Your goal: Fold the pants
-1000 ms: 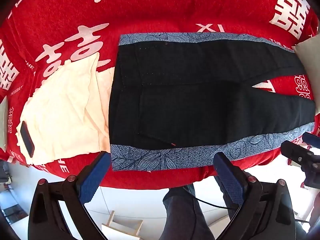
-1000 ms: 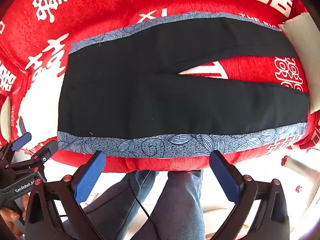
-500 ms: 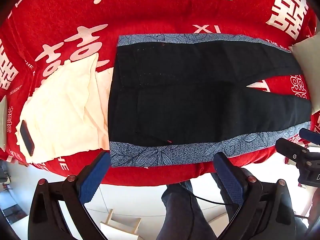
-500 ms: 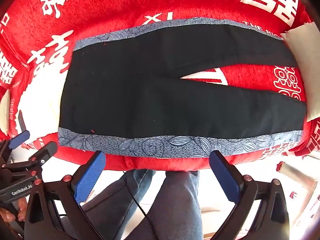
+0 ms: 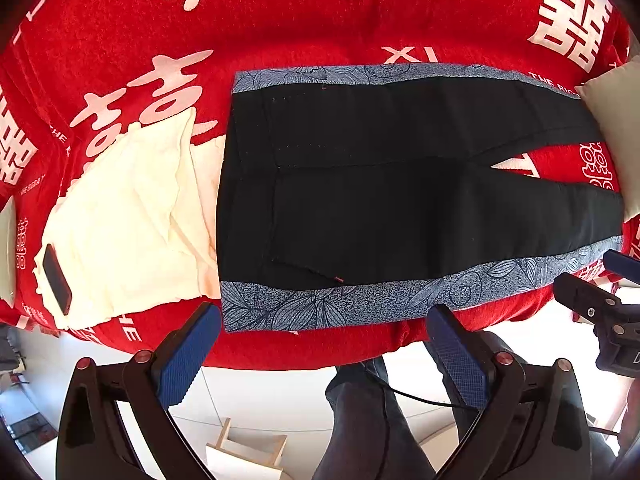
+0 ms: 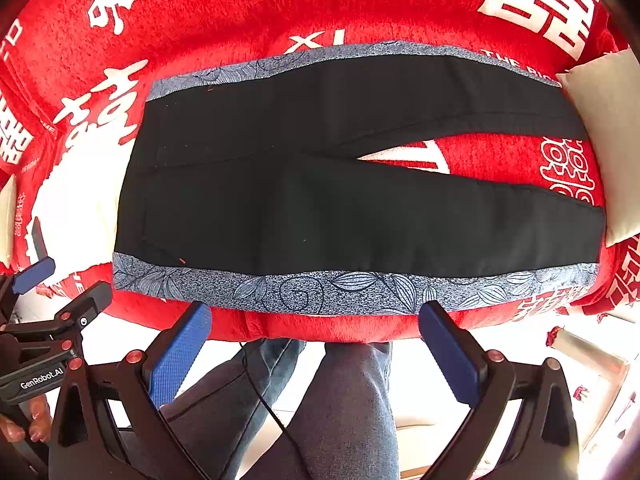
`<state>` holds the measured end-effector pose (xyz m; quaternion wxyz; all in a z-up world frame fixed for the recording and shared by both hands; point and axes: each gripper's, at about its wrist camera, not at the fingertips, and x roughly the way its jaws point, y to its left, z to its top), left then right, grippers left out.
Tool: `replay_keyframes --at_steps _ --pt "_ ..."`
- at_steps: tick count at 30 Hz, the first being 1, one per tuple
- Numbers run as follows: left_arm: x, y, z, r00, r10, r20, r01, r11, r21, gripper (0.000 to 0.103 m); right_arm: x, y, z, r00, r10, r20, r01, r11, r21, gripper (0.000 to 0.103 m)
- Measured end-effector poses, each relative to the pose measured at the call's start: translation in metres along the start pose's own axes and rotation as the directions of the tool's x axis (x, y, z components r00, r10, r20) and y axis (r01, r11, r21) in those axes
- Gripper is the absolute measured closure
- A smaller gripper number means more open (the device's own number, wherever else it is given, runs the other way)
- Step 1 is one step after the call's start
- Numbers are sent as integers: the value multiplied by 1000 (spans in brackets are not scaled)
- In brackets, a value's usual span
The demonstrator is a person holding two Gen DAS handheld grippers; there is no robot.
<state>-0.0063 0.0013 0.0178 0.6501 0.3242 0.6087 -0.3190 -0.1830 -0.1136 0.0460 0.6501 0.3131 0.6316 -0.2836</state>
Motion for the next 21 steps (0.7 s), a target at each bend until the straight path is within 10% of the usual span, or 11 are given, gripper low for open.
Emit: replay_keyframes --at_steps 21 --pt "-5 -1 -6 1000 -6 14 6 1000 12 0 -5 0 -8 1000 -11 23 10 1000 10 0"
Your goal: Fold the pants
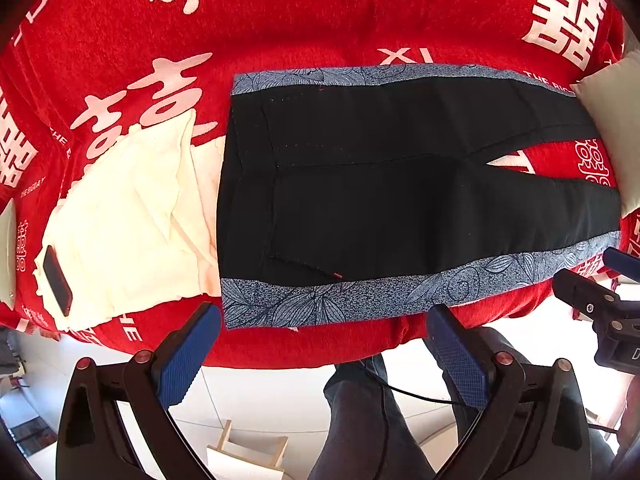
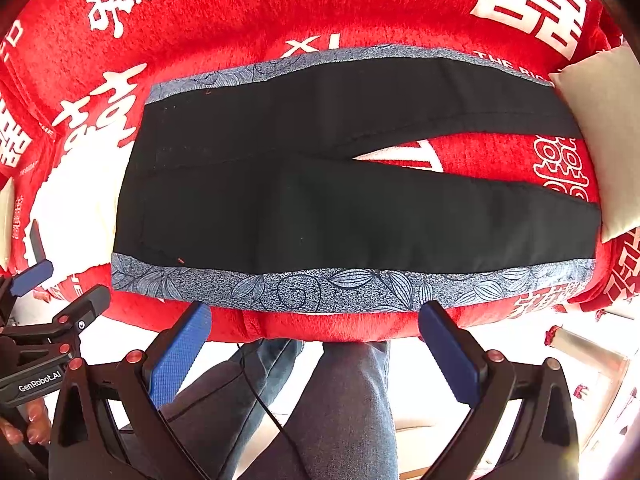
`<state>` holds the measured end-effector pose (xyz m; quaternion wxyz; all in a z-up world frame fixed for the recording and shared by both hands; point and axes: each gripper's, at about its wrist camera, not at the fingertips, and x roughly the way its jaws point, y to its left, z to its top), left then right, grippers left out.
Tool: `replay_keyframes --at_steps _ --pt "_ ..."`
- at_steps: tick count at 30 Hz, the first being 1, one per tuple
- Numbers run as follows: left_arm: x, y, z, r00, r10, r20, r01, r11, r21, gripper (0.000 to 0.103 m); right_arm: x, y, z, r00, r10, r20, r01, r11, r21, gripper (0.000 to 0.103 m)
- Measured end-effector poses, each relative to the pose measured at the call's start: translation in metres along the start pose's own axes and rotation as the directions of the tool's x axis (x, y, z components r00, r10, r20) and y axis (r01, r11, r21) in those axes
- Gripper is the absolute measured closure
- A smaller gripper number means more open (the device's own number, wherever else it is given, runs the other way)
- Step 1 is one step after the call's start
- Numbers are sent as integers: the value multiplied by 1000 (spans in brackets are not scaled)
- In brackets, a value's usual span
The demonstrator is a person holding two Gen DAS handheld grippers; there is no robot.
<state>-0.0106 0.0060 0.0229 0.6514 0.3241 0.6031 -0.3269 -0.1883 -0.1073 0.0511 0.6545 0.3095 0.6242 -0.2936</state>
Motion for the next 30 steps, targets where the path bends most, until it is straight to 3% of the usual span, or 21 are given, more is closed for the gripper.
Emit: replay_keyframes --at_steps 15,21,30 --pt "-4 2 2 998 -43 52 40 998 58 0 -13 5 -1 998 -18 66 15 999 47 0" --pt "-4 -1 -1 996 -31 81 24 996 85 0 -14 0 -1 996 -32 84 26 997 76 0" --pt "-1 3 -10 994 -59 91 62 998 -22 0 -11 -9 -8 997 -19 75 14 998 63 0"
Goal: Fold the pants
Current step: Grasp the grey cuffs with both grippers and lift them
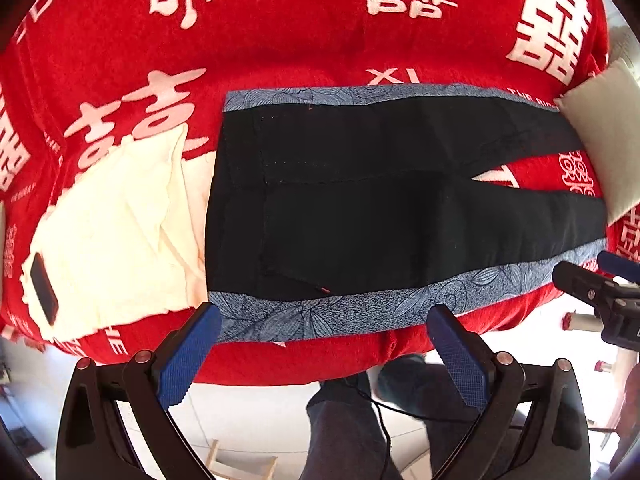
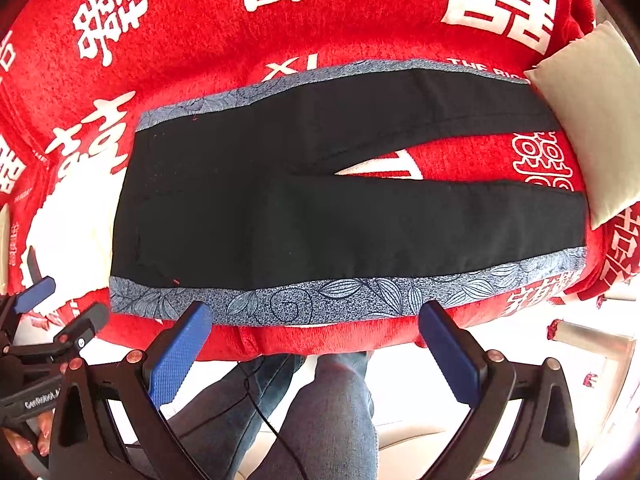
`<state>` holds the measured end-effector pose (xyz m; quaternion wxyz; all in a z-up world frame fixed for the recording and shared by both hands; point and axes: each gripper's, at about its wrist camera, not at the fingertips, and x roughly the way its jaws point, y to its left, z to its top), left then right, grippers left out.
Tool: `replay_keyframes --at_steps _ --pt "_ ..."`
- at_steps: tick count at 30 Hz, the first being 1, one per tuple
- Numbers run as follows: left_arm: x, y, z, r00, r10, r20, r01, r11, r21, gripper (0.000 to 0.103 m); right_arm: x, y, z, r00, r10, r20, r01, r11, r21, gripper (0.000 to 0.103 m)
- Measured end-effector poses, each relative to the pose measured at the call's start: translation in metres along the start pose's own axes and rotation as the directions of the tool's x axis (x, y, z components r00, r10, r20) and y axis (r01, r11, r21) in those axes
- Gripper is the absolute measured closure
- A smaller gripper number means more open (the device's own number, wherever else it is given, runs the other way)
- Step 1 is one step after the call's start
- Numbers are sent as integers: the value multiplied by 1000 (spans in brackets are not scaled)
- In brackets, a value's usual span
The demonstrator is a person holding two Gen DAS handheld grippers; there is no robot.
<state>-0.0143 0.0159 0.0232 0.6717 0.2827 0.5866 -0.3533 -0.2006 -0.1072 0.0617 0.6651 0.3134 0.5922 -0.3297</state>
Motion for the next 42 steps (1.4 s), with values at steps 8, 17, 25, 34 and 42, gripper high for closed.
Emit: replay_keyframes --at_steps 8,17,25,34,42 --pt "27 4 -25 999 -32 -7 30 984 -178 0 22 -37 -10 981 193 -14 -191 979 66 0" --pt "76 15 -59 997 -83 2 78 930 -359 0 89 -59 -35 875 481 -58 -467 869 162 0" --pt "130 27 -70 990 -140 -14 125 923 -364 27 180 -64 -74 761 648 -28 -597 717 360 29" --pt "142 37 -80 964 -267 1 247 888 -387 14 211 -80 -88 633 763 130 -737 541 405 32" --pt "149 46 -92 931 -364 5 327 831 -450 14 220 -93 -81 543 803 247 -777 369 509 93"
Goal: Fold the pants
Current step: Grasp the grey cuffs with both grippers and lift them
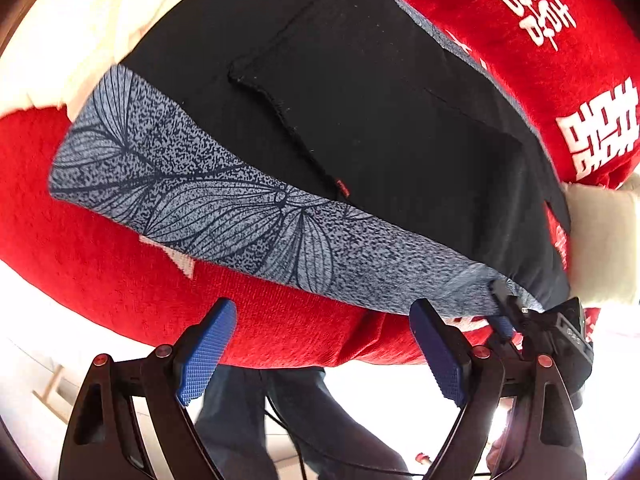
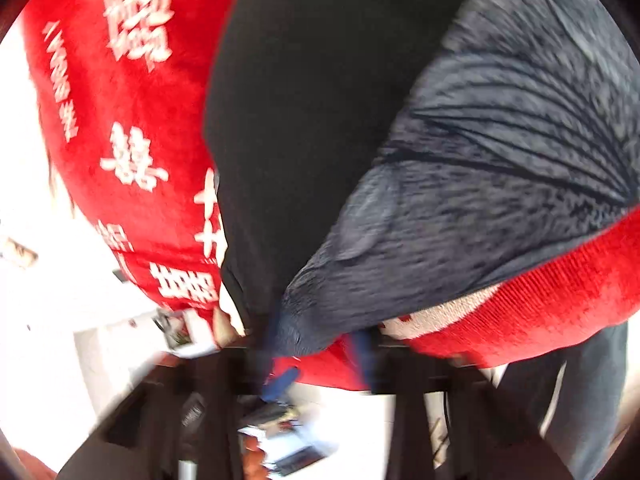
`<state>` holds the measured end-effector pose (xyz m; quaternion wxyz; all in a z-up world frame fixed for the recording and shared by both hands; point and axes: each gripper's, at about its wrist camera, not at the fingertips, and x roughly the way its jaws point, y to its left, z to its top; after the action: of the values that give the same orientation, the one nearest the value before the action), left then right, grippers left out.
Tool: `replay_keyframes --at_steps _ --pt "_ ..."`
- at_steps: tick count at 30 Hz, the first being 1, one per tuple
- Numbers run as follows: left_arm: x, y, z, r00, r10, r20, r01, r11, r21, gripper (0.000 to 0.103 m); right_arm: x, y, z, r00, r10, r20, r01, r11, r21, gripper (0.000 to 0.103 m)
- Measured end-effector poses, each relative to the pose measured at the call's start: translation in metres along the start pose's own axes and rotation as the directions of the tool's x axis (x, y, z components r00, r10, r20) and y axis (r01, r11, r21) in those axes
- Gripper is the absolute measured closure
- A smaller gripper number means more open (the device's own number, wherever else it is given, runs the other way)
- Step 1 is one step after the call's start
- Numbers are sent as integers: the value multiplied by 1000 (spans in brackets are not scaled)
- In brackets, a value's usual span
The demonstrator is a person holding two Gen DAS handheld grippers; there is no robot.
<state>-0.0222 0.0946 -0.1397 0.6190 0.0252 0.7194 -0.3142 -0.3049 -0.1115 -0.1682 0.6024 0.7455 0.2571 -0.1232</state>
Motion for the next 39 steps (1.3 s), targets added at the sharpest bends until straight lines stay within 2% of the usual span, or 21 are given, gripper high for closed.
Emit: replay_keyframes --at_steps 2,6,11,12,13,16,20,23,26,30,31,32,33,34,36,39 --pt "0 6 0 999 -49 6 49 998 -40 14 -3 9 0 999 39 5 -39 999 8 93" --pt "-8 18 12 984 -172 44 176 976 -129 14 -18 49 -3 998 62 -21 -64 994 -88 93" --pt "-16 39 30 968 -220 117 243 939 -243 14 -26 76 1 999 35 -37 -39 992 -118 93" --pt "-19 42 33 969 -210 129 237 939 -249 21 -26 77 1 999 26 -39 -31 992 -119 93" --pt "-22 42 37 975 -177 135 205 949 -241 52 -27 78 3 999 15 -41 -20 992 -121 93" --pt "-34 39 48 985 -123 118 144 971 -191 83 -26 85 7 999 -22 -49 15 992 -128 93" --pt "-66 10 64 984 -103 146 119 987 -107 83 -32 108 24 996 -73 -56 61 980 -189 93" --pt "-90 -26 98 977 -72 200 84 995 -55 82 -32 151 52 994 -84 -77 58 955 -290 93" --pt "-94 -50 148 969 -65 239 80 995 -51 82 -20 195 98 987 -105 -119 52 924 -379 93" --pt "-68 -67 213 963 -4 271 18 999 -51 82 21 232 169 964 -204 -168 102 874 -475 93" --pt "-53 -68 232 963 22 269 -6 998 -60 79 37 234 190 955 -237 -180 125 867 -483 93" --pt "-43 -64 242 961 49 272 -32 997 -67 72 48 236 201 948 -259 -184 141 862 -487 93" --pt "-34 -63 253 955 86 282 -67 995 -79 47 63 233 217 937 -289 -196 162 856 -492 93" --pt "-22 -60 266 941 155 300 -128 986 -108 29 75 227 231 928 -315 -198 183 850 -494 93" --pt "-6 -56 282 927 220 304 -182 972 -149 20 97 215 257 912 -359 -200 227 846 -483 91" --pt "6 -49 292 917 271 292 -224 957 -184 17 122 193 283 884 -404 -233 268 849 -455 90"
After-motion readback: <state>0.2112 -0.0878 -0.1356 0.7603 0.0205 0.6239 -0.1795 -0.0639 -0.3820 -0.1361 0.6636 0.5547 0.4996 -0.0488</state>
